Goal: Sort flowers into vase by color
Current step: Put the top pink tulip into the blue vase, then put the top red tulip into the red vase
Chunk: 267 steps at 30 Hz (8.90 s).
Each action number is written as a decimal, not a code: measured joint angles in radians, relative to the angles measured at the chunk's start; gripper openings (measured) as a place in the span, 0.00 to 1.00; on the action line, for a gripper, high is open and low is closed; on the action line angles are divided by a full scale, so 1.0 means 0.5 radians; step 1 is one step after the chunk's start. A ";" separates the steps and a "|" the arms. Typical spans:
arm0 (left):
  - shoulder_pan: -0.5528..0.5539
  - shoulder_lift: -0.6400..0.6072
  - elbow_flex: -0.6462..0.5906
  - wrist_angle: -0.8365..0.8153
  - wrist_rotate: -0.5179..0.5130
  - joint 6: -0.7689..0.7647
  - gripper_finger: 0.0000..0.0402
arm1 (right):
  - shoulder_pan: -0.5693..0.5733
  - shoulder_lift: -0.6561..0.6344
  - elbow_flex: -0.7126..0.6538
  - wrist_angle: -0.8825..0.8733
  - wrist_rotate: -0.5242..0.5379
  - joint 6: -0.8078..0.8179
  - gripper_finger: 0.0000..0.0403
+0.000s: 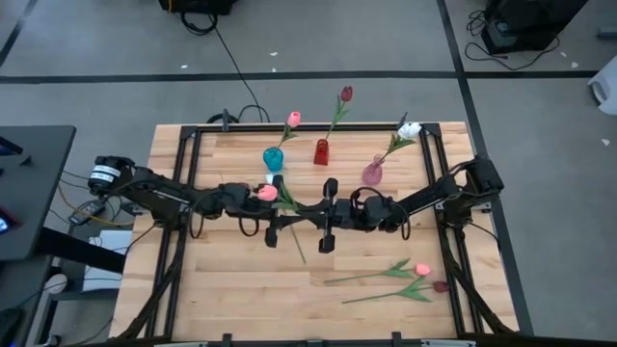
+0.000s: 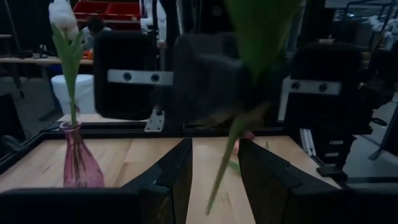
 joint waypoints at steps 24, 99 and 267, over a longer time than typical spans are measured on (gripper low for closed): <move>0.029 0.003 -0.005 0.068 0.103 0.043 0.02 | 0.001 -0.001 0.005 -0.053 0.000 0.066 0.05; 0.041 0.384 0.242 0.004 -0.028 -0.011 0.40 | 0.040 -0.228 0.000 -0.398 0.262 0.007 0.02; 0.270 -2.178 -0.821 -1.428 -0.287 0.167 0.42 | -0.323 0.612 0.723 -1.864 0.121 0.808 0.51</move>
